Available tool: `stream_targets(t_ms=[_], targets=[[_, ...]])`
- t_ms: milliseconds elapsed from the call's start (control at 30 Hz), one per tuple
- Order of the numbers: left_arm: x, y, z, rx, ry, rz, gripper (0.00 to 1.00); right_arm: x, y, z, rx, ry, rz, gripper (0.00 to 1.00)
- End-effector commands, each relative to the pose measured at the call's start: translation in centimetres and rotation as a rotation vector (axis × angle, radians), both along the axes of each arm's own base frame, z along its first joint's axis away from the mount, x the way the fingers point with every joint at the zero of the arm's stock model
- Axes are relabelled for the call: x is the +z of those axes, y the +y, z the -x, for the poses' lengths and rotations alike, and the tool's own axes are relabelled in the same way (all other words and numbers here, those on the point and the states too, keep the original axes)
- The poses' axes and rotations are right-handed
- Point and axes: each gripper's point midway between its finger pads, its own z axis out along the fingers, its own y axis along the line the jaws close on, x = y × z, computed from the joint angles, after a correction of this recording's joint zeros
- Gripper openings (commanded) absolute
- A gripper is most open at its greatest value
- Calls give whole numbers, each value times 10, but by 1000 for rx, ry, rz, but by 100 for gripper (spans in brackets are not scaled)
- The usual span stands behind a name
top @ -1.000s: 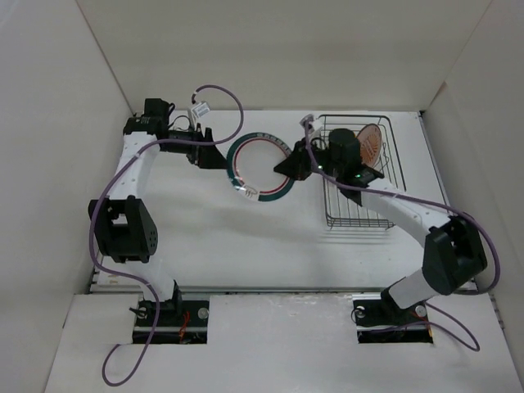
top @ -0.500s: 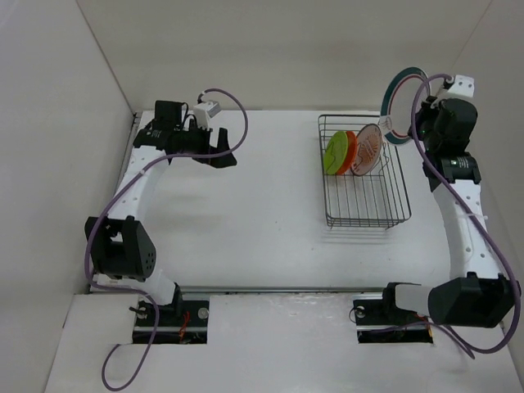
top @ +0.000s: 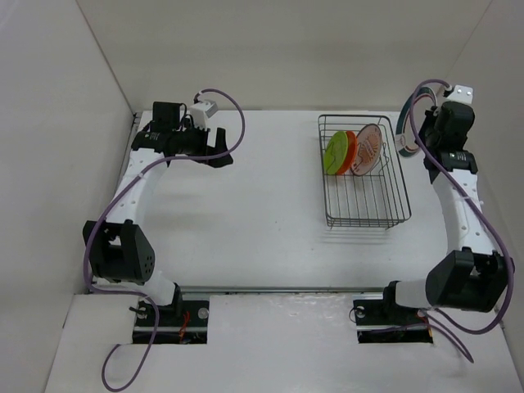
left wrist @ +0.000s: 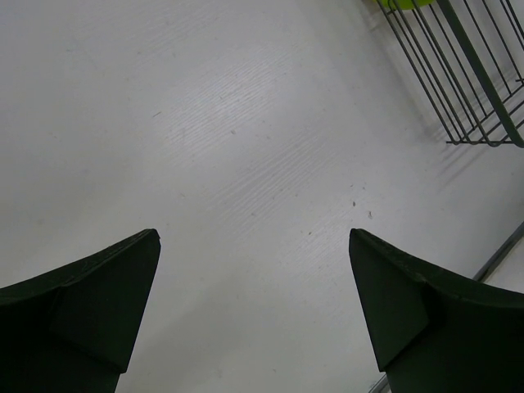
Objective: Load the plates into the dish rack
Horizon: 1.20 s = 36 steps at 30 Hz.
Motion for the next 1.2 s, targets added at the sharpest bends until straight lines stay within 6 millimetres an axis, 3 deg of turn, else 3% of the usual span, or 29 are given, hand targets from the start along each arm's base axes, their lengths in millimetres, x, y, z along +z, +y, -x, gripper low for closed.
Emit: stream_targets(t_ms=[0,67,233,467,767,1033,1167], targets=[[12,0,2,-9,-48,8,100,27,4,-17,25,-127,-8,0],[12,0,2,-9,-48,8,100,10,4,-23,20,-100,-27,0],[9,0,3,-14,-44,2,100,-1,10,-31,47,-96,-61,0],[9,0,3,-14,-44,2,100,-31,20,-41,76,-35,-76,0],[8,2,5,-8,-45,-4,100,-52,18,-49,35,17,-40,0],[7,1,7,-19,-41,-3,100,-59,15,-52,29,31,-30,0],[7,1,7,-19,-41,-3,100,-63,27,-55,48,41,-27,0]])
